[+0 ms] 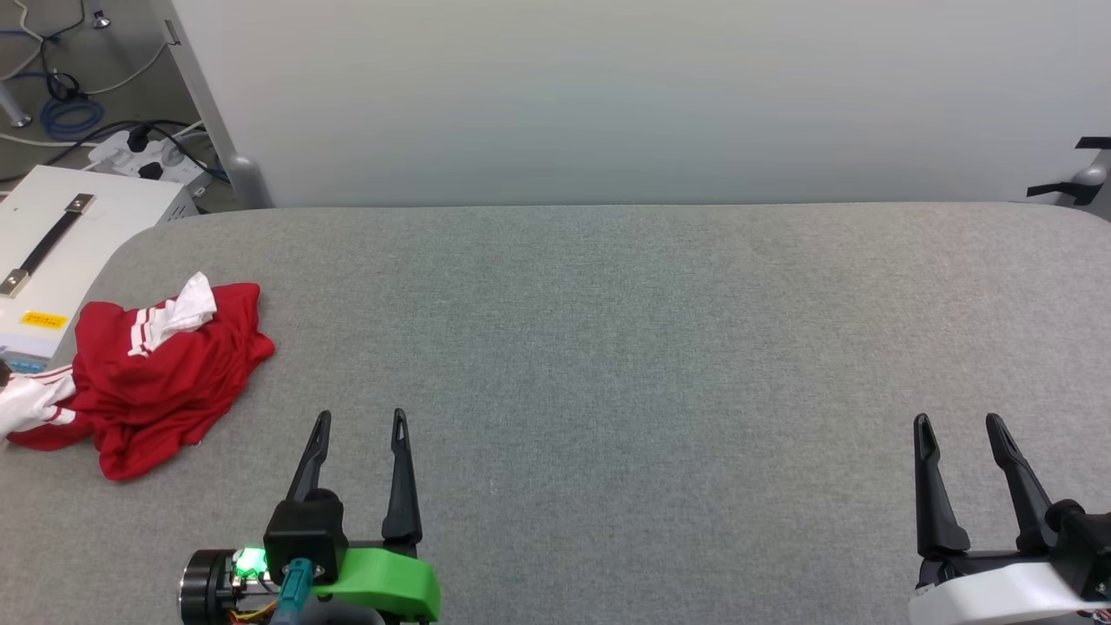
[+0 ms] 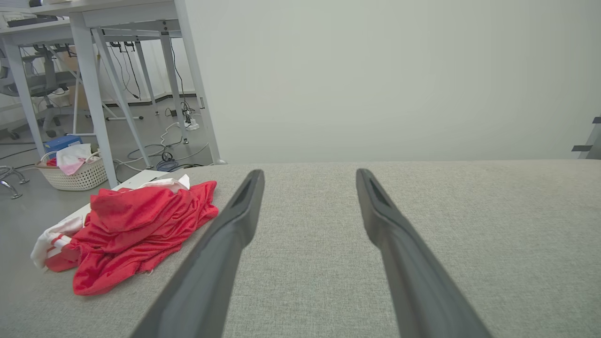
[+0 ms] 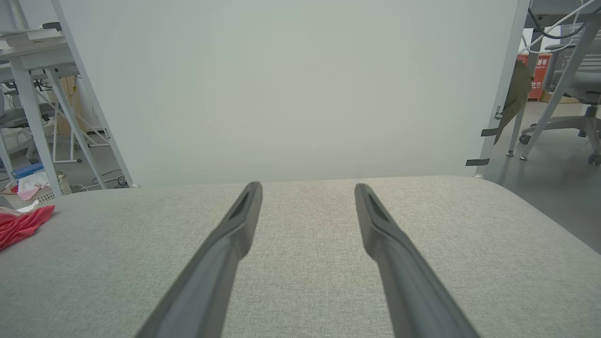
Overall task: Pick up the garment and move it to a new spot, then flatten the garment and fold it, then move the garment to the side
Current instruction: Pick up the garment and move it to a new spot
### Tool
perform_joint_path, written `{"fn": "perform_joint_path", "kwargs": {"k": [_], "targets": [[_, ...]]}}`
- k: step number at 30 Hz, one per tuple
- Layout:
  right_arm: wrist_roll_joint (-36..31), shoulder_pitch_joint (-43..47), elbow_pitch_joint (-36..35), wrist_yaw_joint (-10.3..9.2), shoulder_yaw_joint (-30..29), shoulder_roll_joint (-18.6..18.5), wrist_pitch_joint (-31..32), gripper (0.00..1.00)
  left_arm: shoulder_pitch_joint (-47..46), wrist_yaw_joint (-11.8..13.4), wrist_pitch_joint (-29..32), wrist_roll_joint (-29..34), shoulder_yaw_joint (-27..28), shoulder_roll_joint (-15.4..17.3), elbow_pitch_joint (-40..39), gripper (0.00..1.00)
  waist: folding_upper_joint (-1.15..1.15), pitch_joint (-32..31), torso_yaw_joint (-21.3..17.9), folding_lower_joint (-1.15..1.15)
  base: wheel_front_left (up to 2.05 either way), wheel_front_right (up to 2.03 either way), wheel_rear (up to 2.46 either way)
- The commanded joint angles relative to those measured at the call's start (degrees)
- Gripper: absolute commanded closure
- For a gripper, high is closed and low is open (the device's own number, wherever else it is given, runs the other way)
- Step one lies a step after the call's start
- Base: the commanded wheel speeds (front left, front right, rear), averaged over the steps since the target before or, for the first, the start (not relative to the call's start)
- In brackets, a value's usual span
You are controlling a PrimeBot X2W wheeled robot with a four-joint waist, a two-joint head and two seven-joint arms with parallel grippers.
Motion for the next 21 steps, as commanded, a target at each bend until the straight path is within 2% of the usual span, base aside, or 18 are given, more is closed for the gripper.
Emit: {"fn": "perform_joint_path", "kwargs": {"k": [1, 21], "targets": [[0.43, 0.78, -0.45, -0.03, -0.24, -0.03, -0.71, 0.0, 0.64, 0.38, -0.68, -0.31, -0.23, -0.23, 0.23, 0.0, 0.0, -0.04, 0.08, 0.0, 0.0, 0.0, 0.0], [0.74, 1.52, -0.61, -0.03, -0.18, -0.03, -1.92, 0.0, 1.02, 1.05, -1.91, -0.44, -0.94, -0.25, 0.85, 0.0, 0.0, -0.49, 0.71, 0.0, 0.0, 0.0, 0.0]]}}
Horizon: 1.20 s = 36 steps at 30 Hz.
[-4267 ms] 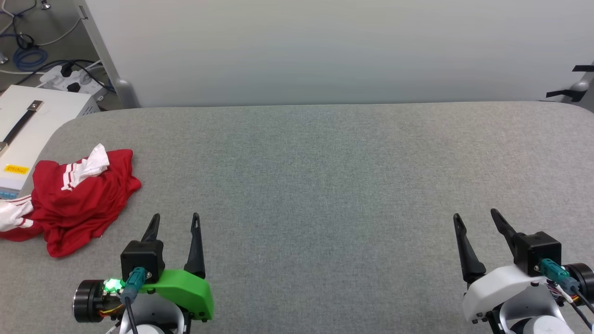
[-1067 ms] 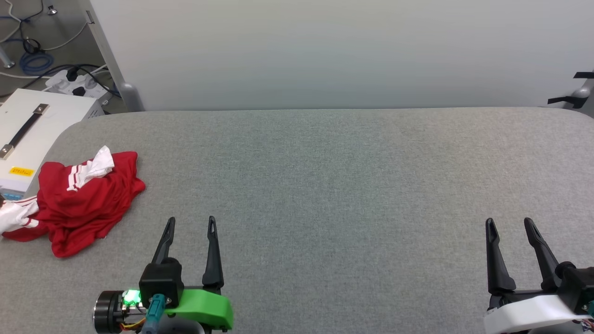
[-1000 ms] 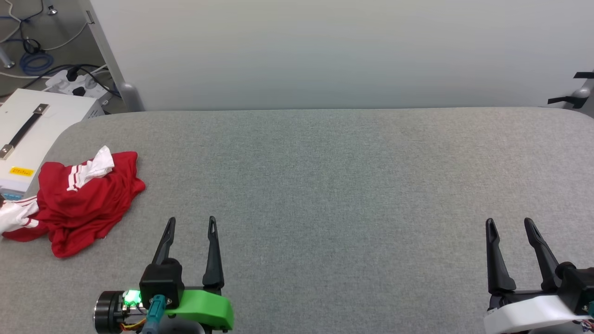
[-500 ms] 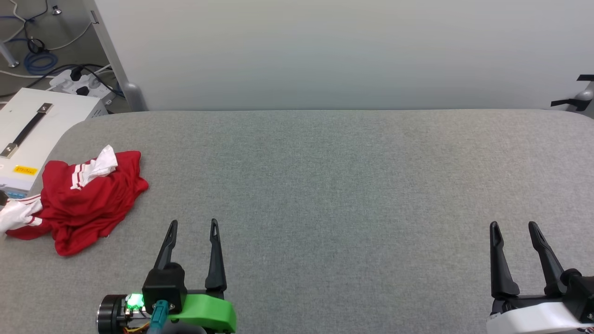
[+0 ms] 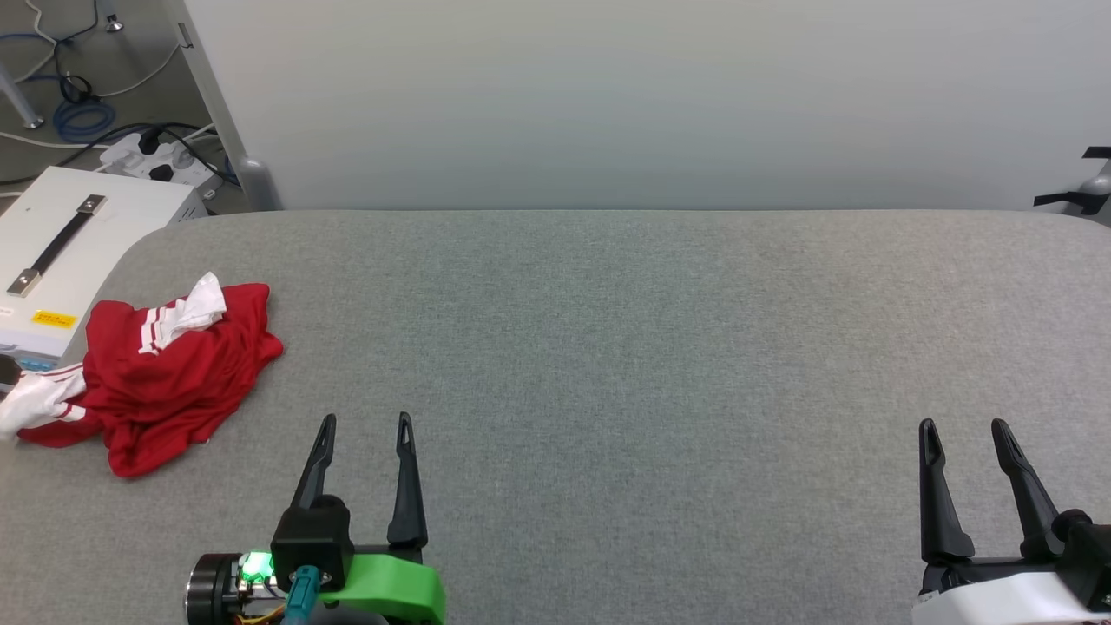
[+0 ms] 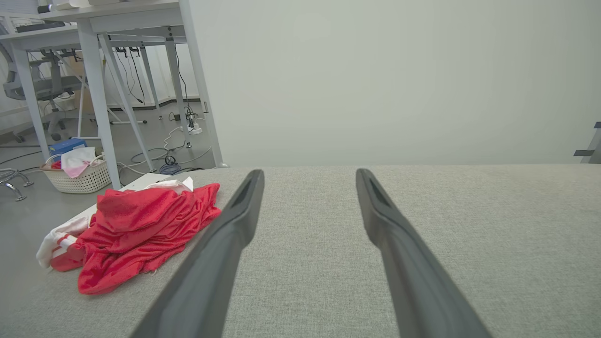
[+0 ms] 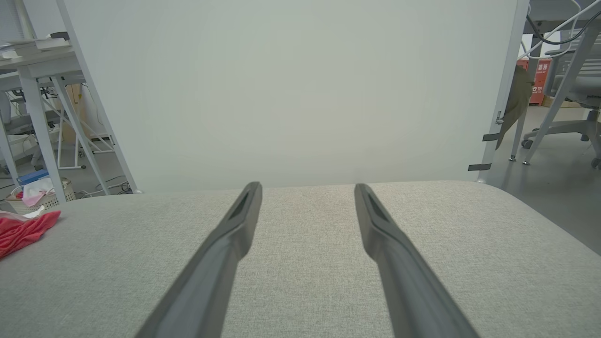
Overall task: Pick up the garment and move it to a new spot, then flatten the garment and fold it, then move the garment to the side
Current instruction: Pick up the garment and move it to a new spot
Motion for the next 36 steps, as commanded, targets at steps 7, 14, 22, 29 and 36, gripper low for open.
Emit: {"fn": "perform_joint_path", "kwargs": {"k": [7, 14, 22, 29, 36], "targets": [[0.14, 0.46, -0.34, -0.03, -0.17, -0.03, -0.52, 0.0, 0.79, 0.39, -0.34, -0.29, -0.09, -0.16, 0.17, 0.0, 0.0, 0.09, 0.62, 0.0, 0.0, 0.0, 0.0], [0.0, 0.02, -0.96, -0.03, -0.11, -0.03, -0.52, 0.0, -0.09, 0.62, -0.34, -1.34, 0.61, -0.16, 0.02, 0.0, 0.0, 1.05, 3.73, 0.0, 0.0, 0.0, 0.0], [-0.57, -1.01, -1.79, -0.03, 0.07, -0.03, -0.52, 0.0, -0.72, 0.84, -0.34, -1.78, 1.99, -0.16, -0.4, 0.0, 0.0, 2.7, 9.02, 0.0, 0.0, 0.0, 0.0], [-1.02, -1.78, -2.56, -0.03, -0.04, -0.03, -0.52, 0.0, -1.77, 1.2, -0.34, -2.22, 2.62, -0.16, -0.67, 0.0, 0.0, 4.11, 14.32, 0.0, 0.0, 0.0, 0.0], [-1.53, -2.17, -2.89, -0.03, 0.23, -0.03, -0.52, 0.0, -2.12, 1.72, -0.34, -2.72, 3.21, -0.16, -0.9, 0.0, 0.0, 4.94, 19.66, 0.0, 0.0, 0.0, 0.0]]}}
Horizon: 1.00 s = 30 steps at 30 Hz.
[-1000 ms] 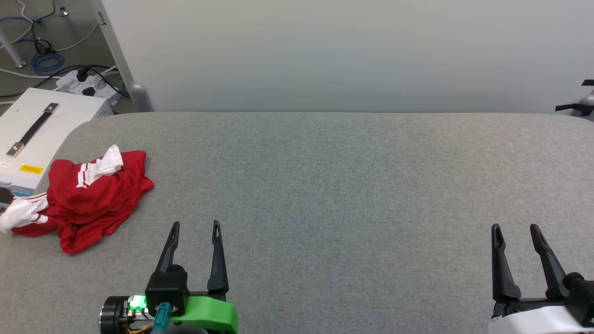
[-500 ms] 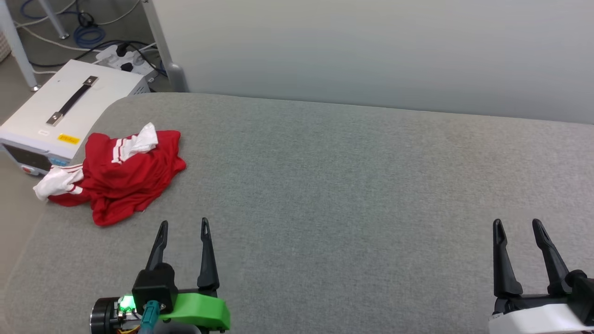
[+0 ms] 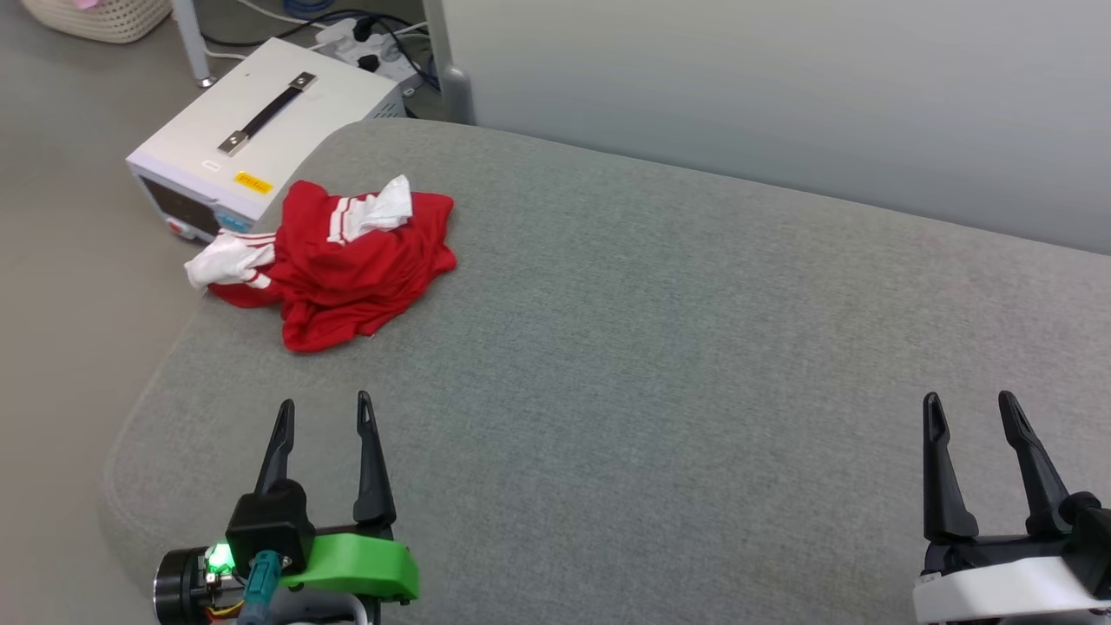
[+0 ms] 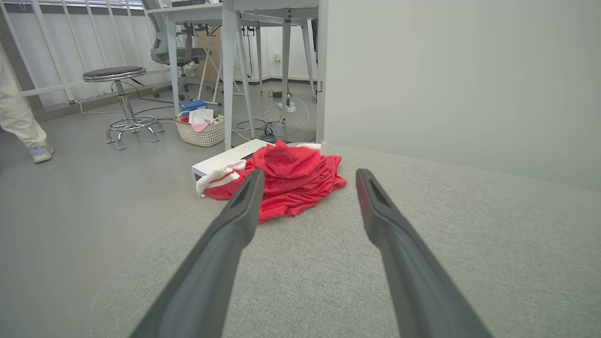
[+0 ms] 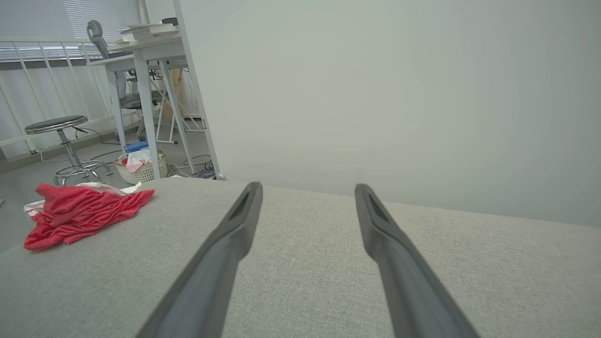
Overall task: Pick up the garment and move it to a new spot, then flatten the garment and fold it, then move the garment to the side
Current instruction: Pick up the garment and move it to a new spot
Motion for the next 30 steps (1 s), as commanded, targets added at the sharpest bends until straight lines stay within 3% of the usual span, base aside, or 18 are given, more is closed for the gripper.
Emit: {"fn": "perform_joint_path", "kwargs": {"k": [1, 14, 23, 27, 30], "targets": [[-0.47, -0.92, -0.35, -0.04, 0.13, -0.07, -0.27, 0.0, -0.81, 0.44, -0.34, -0.24, 0.28, -0.15, -0.16, 0.0, 0.0, 1.04, 3.65, 0.0, 0.0, 0.0, 0.0], [-0.96, -1.1, -0.66, -0.04, 0.78, -0.07, -0.27, 0.0, -0.58, 0.78, -0.34, -0.95, 1.51, -0.15, -0.63, 0.0, 0.0, 1.91, 11.33, 0.0, 0.0, 0.0, 0.0], [-1.37, -1.41, -0.72, -0.04, 1.58, -0.07, -0.27, 0.0, -0.5, 0.67, -0.34, -1.94, 2.09, -0.15, -0.97, 0.0, 0.0, 2.45, 12.09, 0.0, 0.0, 0.0, 0.0], [-2.15, -1.92, -1.13, -0.04, 1.77, -0.07, -0.27, 0.0, -3.35, -1.08, -0.34, -3.52, 3.3, -0.15, -0.75, 0.0, 0.0, 3.62, 10.95, 0.0, 0.0, 0.0, 0.0], [-3.16, -2.7, -1.82, -0.04, 1.9, -0.29, -0.27, 0.0, -7.78, -3.89, -0.34, -3.18, 5.53, 0.02, -0.11, 0.0, 0.0, 5.33, 9.62, 0.0, 0.0, 0.0, 0.0]]}}
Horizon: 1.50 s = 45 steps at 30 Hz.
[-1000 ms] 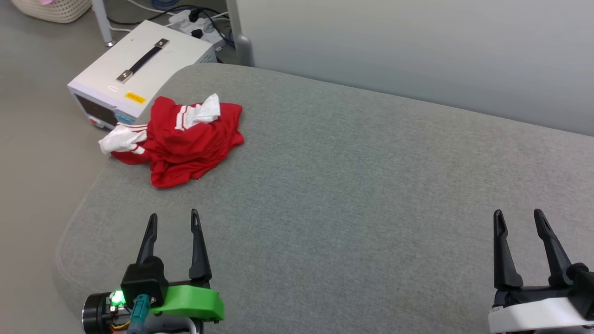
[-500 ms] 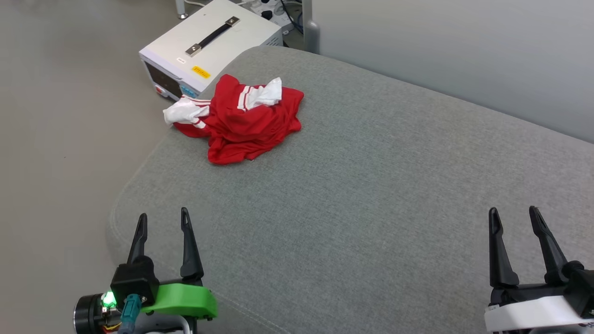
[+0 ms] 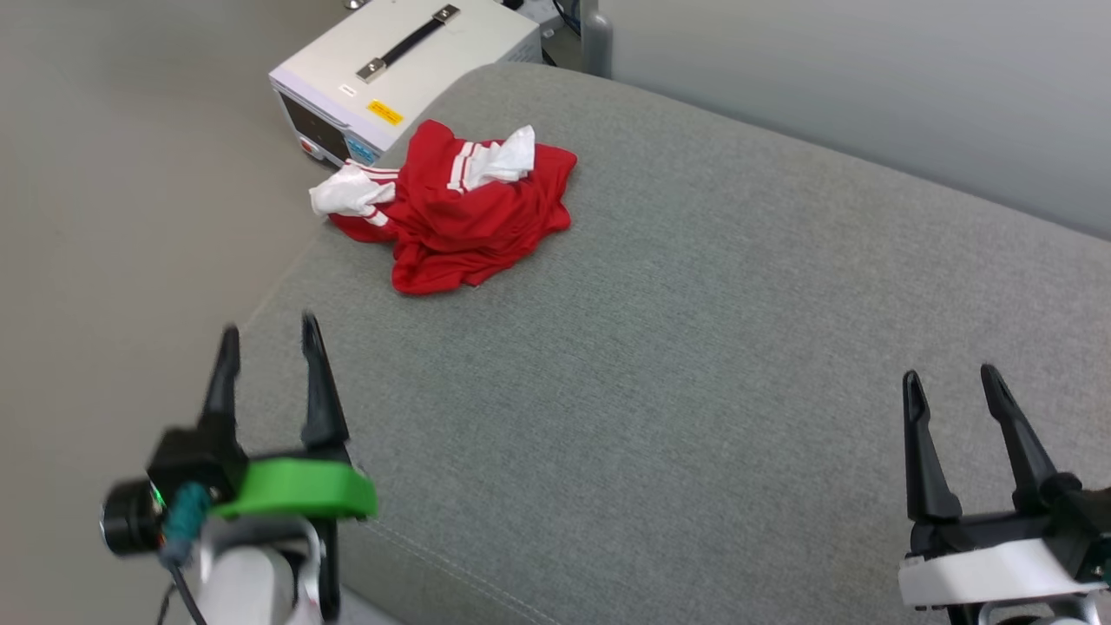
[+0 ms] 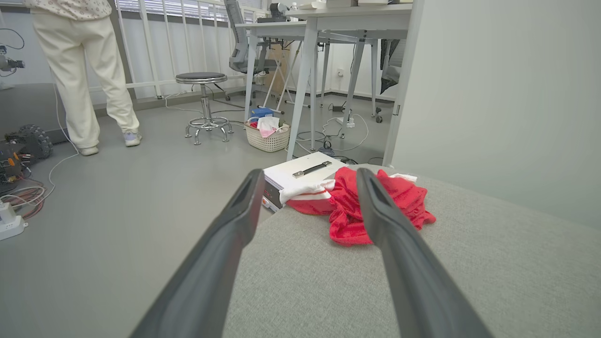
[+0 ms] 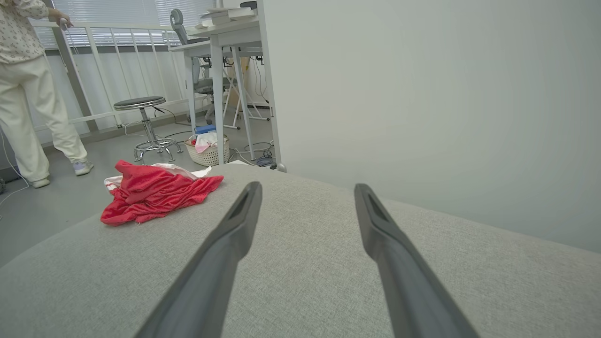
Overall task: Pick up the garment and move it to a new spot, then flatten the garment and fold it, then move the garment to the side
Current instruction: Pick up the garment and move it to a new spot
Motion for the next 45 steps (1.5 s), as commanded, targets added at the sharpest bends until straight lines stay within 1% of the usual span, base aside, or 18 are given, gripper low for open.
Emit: {"fn": "perform_joint_path", "kwargs": {"k": [1, 3, 5, 9, 11, 14, 15, 18, 20, 22, 27, 29, 30, 34, 38, 41, 43, 45], "targets": [[-0.42, -1.62, -0.74, -0.03, -0.15, -0.59, -0.27, 0.0, -3.63, -1.56, -0.34, 0.17, 1.26, -0.01, 0.52, 0.0, 0.0, 2.33, -1.89, 0.0, 0.0, 0.0, 0.0], [-0.6, -2.56, -1.46, -0.03, -0.06, -1.46, -0.27, 0.0, -7.91, -3.66, -0.34, -0.84, 3.94, 0.18, 1.2, 0.0, 0.0, 4.25, -3.2, 0.0, 0.0, 0.0, 0.0], [-0.63, -3.68, -2.27, -0.03, 0.04, -2.45, -0.27, 0.0, -12.19, -5.48, -0.34, -0.21, 5.78, 1.06, 1.9, 0.0, 0.0, 6.23, -4.57, 0.0, 0.0, 0.0, 0.0], [-0.63, -6.04, -4.11, -0.03, 0.21, -4.46, -0.27, 0.0, -20.73, -8.47, -0.34, -1.88, 10.31, 2.23, 4.44, 0.0, 0.0, 10.68, -7.55, 0.0, 0.0, 0.0, 0.0], [-0.94, -6.99, -5.14, -0.03, 0.41, -5.52, -0.27, 0.0, -24.4, -9.54, -0.34, -2.13, 11.55, 3.14, 5.99, 0.0, 0.0, 12.71, -8.83, 0.0, 0.0, 0.0, 0.0], [-1.29, -8.34, -6.63, -0.03, 0.88, -6.8, -0.27, 0.0, -29.96, -10.95, -0.34, -3.47, 13.39, 5.98, 9.82, 0.0, 0.0, 15.73, -10.74, 0.0, 0.0, 0.0, 0.0], [-1.29, -8.9, -7.09, -0.03, 0.91, -7.18, -0.27, 0.0, -31.9, -11.41, -0.34, -3.43, 13.46, 7.57, 11.42, 0.0, 0.0, 16.7, -11.36, 0.0, 0.0, 0.0, 0.0], [-1.34, -10.07, -8.31, -0.03, 0.68, -7.96, -0.27, 0.0, -36.8, -12.23, -0.08, -5.59, 13.2, 10.36, 16.56, 0.0, 0.0, 19.14, -12.62, 0.0, 0.0, 0.0, 0.0], [-1.35, -10.77, -9.11, -0.03, 0.55, -8.59, -0.27, 0.0, -40.31, -12.57, 1.83, -7.82, 12.55, 12.13, 19.79, 0.0, 0.0, 20.65, -13.3, 0.0, 0.0, 0.0, 0.0], [-1.43, -11.41, -9.9, -0.03, 0.5, -9.22, -0.27, 0.0, -43.69, -12.76, 4.99, -10.63, 11.83, 13.77, 22.64, 0.0, 0.0, 22.08, -13.86, 0.0, 0.0, 0.0, 0.0], [-1.56, -13.33, -11.46, -0.03, 0.79, -10.51, -0.27, 0.0, -49.96, -12.88, 17.49, -19.18, 7.01, 18.28, 27.77, 0.0, 0.0, 25.03, -15.39, 0.0, 0.0, 0.0, 0.0], [-1.56, -14.01, -11.91, -0.03, 0.99, -10.82, -0.27, 0.0, -51.55, -12.89, 23.74, -23.11, 5.23, 19.75, 29.42, 0.0, 0.0, 25.88, -15.93, 0.0, 0.0, 0.0, 0.0], [-1.61, -14.35, -12.15, -0.03, 1.14, -10.98, -0.27, 0.0, -52.19, -12.89, 27.91, -24.9, 3.98, 20.7, 30.32, 0.0, 0.0, 26.29, -16.29, 0.0, 0.0, 0.0, 0.0], [-1.73, -15.1, -12.95, -0.03, 1.3, -11.44, -0.27, 0.0, -53.96, -12.9, 41.63, -28.83, -0.38, 23.97, 32.26, 0.0, 0.0, 27.52, -17.08, 0.0, 0.0, 0.0, 0.0], [-1.84, -15.52, -13.26, -0.03, 1.11, -11.79, -0.27, 0.0, -54.22, -12.9, 54.01, -29.64, -5.76, 26.85, 32.92, 0.0, 0.0, 28.6, -17.67, 0.0, 0.0, 0.0, 0.0], [-1.75, -15.92, -13.36, -0.03, 1.08, -11.89, -0.27, 0.0, -53.82, -12.9, 57.7, -29.68, -8.2, 27.88, 32.89, 0.0, 0.0, 29.35, -18.15, 0.0, 0.0, 0.0, 0.0], [-1.82, -16.12, -13.27, -0.03, 1.03, -11.8, -0.27, 0.0, -52.76, -12.9, 61.46, -29.23, -11.12, 28.63, 34.02, 0.0, 0.0, 29.8, -18.51, 0.0, 0.0, 0.0, 0.0], [-1.83, -16.28, -13.18, -0.03, 1.14, -11.7, -0.27, 0.0, -51.93, -12.9, 62.94, -29.2, -12.48, 28.82, 34.88, 0.0, 0.0, 30.02, -18.81, 0.0, 0.0, 0.0, 0.0]]}}
